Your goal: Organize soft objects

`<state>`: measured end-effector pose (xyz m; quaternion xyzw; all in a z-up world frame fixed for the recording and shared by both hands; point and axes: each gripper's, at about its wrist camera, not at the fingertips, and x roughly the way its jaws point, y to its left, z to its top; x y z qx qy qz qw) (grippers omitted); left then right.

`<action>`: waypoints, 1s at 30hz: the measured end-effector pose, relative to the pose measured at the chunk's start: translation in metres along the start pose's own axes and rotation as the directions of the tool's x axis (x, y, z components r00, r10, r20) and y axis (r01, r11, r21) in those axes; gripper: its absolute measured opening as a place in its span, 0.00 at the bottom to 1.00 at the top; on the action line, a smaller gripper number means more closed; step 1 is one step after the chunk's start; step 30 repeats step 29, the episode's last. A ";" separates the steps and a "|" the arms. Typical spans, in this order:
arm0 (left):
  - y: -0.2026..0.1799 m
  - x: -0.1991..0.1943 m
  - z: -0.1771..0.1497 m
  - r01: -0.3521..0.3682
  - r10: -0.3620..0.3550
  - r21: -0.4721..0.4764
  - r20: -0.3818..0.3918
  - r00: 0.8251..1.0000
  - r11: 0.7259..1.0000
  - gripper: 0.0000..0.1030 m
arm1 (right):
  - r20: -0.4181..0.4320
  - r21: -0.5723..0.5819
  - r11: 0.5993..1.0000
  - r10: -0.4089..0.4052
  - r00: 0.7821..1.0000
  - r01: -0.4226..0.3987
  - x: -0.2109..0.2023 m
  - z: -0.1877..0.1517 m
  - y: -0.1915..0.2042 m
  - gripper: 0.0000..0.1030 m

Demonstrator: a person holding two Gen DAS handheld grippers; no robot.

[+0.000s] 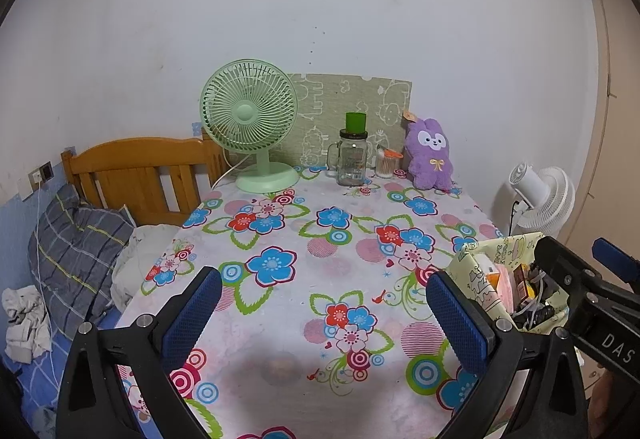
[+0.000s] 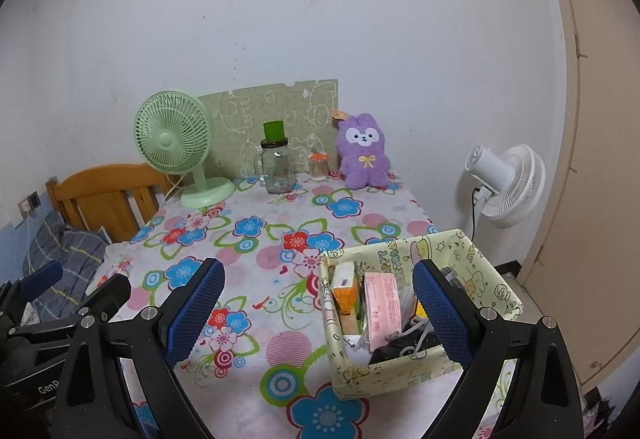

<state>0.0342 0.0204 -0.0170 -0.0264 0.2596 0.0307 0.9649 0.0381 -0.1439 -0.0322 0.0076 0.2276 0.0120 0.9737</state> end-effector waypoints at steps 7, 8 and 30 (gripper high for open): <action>0.000 0.000 0.001 0.003 -0.003 0.002 -0.001 1.000 1.000 1.00 | -0.002 0.001 1.000 -0.003 1.000 0.003 0.000 0.000 -0.002 0.94; -0.001 0.000 0.001 0.004 -0.004 0.003 0.000 1.000 1.000 1.00 | -0.002 0.001 1.000 -0.003 1.000 0.003 0.000 0.000 -0.002 0.94; -0.007 0.001 0.003 0.018 -0.018 0.010 -0.001 1.000 1.000 1.00 | 0.007 0.011 1.000 -0.014 1.000 0.014 -0.001 0.000 -0.005 0.94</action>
